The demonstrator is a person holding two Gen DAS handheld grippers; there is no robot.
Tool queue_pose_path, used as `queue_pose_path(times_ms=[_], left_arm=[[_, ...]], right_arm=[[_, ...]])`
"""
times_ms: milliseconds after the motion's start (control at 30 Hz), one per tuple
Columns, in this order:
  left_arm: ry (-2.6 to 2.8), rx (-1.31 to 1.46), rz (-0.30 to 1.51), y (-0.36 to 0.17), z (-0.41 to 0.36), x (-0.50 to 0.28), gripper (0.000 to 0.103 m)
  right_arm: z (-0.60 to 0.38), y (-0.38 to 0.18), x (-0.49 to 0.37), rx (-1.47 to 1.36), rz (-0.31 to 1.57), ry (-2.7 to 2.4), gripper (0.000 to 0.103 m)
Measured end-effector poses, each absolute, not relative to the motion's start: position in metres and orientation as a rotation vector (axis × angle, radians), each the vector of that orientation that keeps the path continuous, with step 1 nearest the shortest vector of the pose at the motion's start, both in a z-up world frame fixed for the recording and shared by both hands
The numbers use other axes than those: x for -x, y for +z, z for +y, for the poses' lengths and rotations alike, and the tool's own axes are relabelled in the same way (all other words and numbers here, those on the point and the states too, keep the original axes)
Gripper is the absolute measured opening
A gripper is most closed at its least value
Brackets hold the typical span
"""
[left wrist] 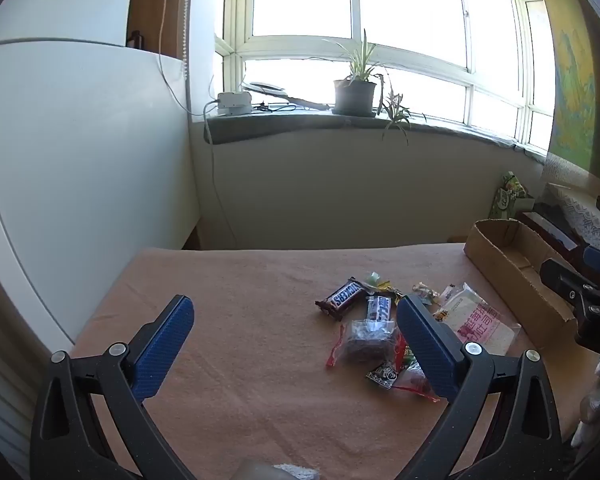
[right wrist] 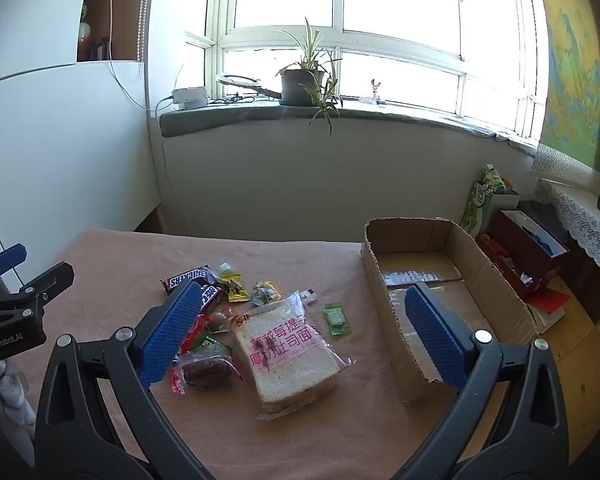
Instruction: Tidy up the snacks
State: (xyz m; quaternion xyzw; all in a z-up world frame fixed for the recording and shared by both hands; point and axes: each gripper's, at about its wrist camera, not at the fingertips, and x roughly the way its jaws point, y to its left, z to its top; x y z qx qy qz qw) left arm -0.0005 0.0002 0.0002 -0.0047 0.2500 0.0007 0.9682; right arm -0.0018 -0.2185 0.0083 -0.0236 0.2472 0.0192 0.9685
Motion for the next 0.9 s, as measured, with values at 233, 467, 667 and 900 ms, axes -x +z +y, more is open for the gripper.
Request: queue_pose_path(times_ms=[233,467,667,900], left_arm=[[-0.016,0.041,0.518,0.001,0.012,-0.004,0.101],[0.006,0.023,0.506,0.002,0.001,0.0,0.101],[0.008,0.034,0.503,0.003,0.004,0.0,0.101],[0.003,0.035,0.502,0.005,0.004,0.001,0.101]], right_arm=[[-0.218,0.011,0.002,0.059,0.496,0.036,0.103],[-0.212,0.016,0.005,0.073,0.479,0.022,0.103],[-0.216,0.015,0.004,0.07,0.48,0.021,0.103],[-0.215,0.015,0.004,0.071,0.478,0.019,0.103]])
